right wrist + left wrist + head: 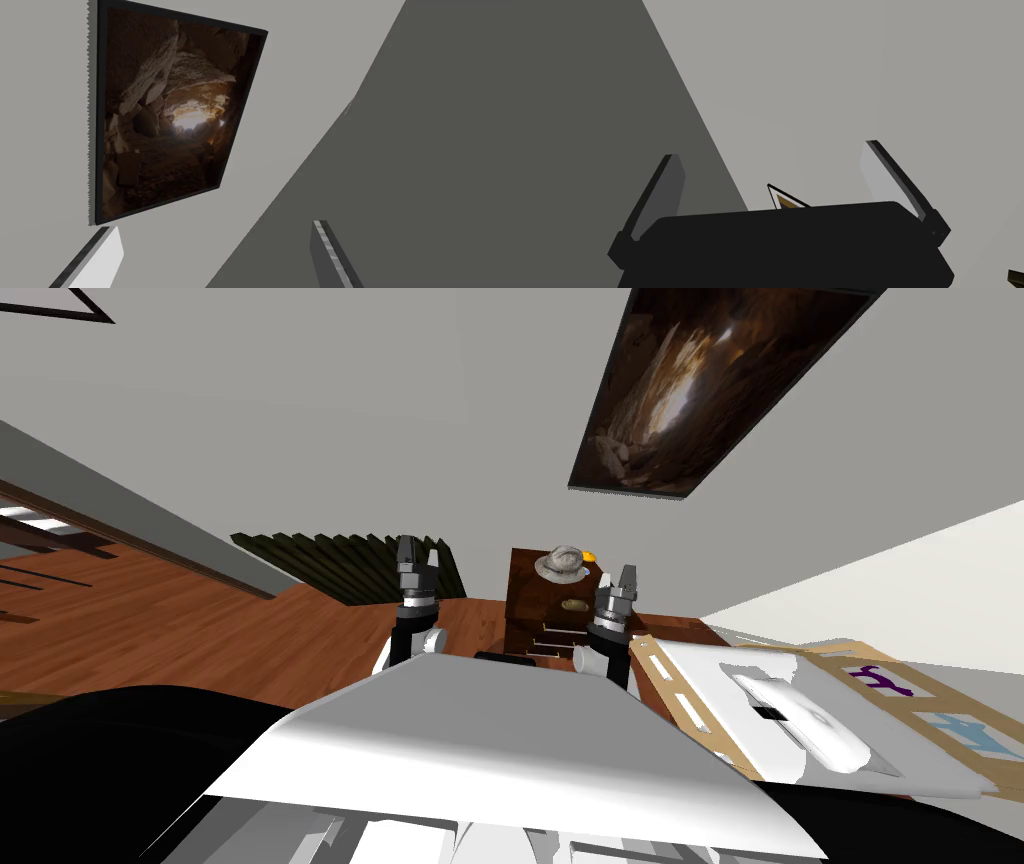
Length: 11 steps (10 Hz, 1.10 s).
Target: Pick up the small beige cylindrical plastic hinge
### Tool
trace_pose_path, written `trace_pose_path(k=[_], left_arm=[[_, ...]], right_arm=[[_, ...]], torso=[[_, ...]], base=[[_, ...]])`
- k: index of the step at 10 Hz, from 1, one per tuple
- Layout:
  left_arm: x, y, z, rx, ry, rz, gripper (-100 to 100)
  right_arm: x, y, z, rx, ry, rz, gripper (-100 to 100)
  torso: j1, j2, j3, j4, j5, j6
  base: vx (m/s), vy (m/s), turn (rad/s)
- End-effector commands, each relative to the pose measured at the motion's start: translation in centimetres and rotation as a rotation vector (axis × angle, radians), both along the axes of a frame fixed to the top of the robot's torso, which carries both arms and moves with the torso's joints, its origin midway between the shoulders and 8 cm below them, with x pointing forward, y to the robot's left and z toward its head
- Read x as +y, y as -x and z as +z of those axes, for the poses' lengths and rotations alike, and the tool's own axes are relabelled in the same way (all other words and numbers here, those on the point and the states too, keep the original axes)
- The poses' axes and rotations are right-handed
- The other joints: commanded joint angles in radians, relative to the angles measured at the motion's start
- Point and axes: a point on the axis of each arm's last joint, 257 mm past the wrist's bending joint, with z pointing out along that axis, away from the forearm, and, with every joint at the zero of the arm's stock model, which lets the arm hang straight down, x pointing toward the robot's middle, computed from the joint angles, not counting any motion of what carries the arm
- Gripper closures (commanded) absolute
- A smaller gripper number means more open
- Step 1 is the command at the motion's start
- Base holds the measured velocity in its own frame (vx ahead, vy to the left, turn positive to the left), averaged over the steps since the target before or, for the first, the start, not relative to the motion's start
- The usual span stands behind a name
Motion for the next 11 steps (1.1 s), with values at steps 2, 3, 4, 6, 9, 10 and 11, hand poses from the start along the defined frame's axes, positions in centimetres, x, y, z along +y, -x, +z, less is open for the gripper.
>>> trace_pose_path(k=[2,3,4,6,9,10,11], left_arm=[[0.0,0.0,0.0,0.0,0.0,0.0,0],[0.0,0.0,0.0,0.0,0.0,0.0,0],[0.0,0.0,0.0,0.0,0.0,0.0,0],[0.0,0.0,0.0,0.0,0.0,0.0,0],[0.0,0.0,0.0,0.0,0.0,0.0,0],[0.0,0.0,0.0,0.0,0.0,0.0,0],[0.0,0.0,0.0,0.0,0.0,0.0,0]], right_arm=[[0.7,0.1,-0.5,0.009,0.077,0.018,-100],[0.9,0.2,-0.9,0.014,0.115,0.024,-100],[1.2,0.3,-1.3,0.019,0.156,0.029,-100],[1.6,0.6,-2.7,0.034,0.246,0.037,-100],[2.0,1.1,-5.6,0.066,0.403,0.049,-100],[2.0,1.4,-6.9,0.081,0.461,0.054,-100],[2.0,1.6,-8.2,0.097,0.522,0.061,-100]], torso=[[0.0,0.002,0.001,0.0,0.0,0.0],[-0.001,0.004,0.002,0.001,0.0,0.0],[0.0,0.005,0.003,0.001,0.0,0.0],[0.0,0.007,0.004,0.002,0.0,0.0],[-0.001,0.008,0.005,0.002,0.0,0.0],[-0.001,0.008,0.005,0.002,0.0,0.0],[0.0,0.008,0.005,0.002,0.0,0.0]], base=[[-0.051,0.0,0.024],[-0.08,0.002,0.038],[-0.091,0.003,0.037],[-0.119,0.005,0.051],[-0.112,0.004,0.079],[-0.123,0.009,0.039],[-0.128,0.029,0.087]])
